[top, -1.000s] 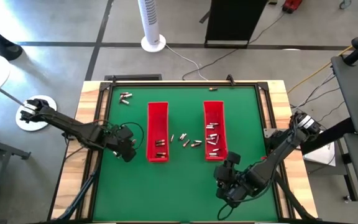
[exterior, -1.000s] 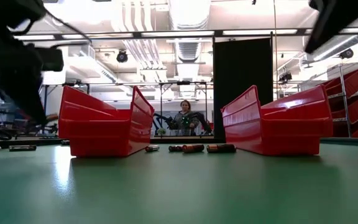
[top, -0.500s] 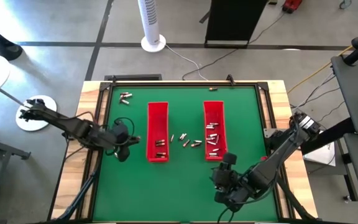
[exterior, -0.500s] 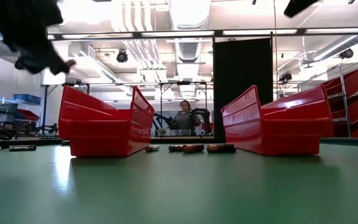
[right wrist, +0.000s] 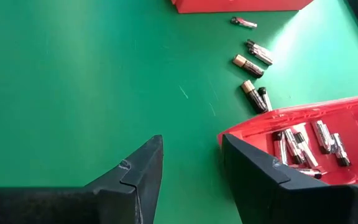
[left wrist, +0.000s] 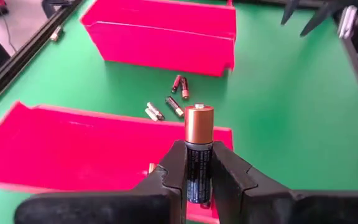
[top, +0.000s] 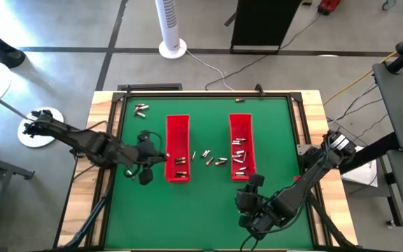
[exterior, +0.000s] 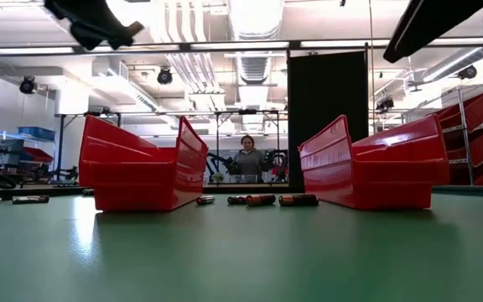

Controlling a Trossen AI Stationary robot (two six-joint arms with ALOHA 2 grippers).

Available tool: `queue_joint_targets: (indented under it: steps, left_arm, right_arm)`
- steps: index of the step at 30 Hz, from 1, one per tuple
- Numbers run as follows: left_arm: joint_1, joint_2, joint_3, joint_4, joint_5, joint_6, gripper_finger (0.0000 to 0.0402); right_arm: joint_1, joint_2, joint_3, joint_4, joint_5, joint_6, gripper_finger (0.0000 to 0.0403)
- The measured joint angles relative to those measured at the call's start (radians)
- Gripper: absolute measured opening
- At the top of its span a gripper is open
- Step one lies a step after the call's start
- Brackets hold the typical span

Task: Sort batteries
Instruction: Put the brown battery into the left red bin

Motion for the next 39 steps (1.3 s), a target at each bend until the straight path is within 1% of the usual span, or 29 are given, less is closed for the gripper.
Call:
queue_joint_targets:
  steps: [4, 11, 14, 18, 23, 29, 39]
  left_arm:
    - [0.046, 0.112, 0.05, -0.027, 0.067, 0.014, 0.0027]
    - [0.142, 0.246, 0.055, -0.02, 0.163, 0.03, 0.0027]
    - [0.194, 0.307, 0.068, -0.007, 0.213, 0.06, 0.0027]
    - [0.255, 0.399, 0.13, -0.034, 0.254, 0.123, 0.0027]
    - [0.307, 0.516, 0.192, -0.123, 0.259, 0.191, 0.0027]
    - [0.335, 0.628, 0.197, -0.117, 0.281, 0.229, 0.0027]
    - [0.35, 0.724, 0.199, -0.112, 0.281, 0.25, 0.0027]
  right_arm:
    - [0.007, 0.0, 0.0, 0.0, 0.0, 0.0, 0.0162]
    - [0.061, 0.003, -0.003, 0.0, -0.008, 0.063, 0.0151]
    - [0.076, 0.004, -0.004, 0.003, -0.009, 0.09, 0.0147]
    - [0.085, 0.004, -0.006, 0.003, -0.008, 0.104, 0.0148]
    - [0.085, 0.004, -0.006, 0.003, -0.014, 0.102, 0.0158]
    - [0.085, 0.004, -0.006, 0.003, -0.016, 0.06, 0.0169]
    - [0.085, 0.004, -0.006, 0.004, -0.016, 0.043, 0.0175]
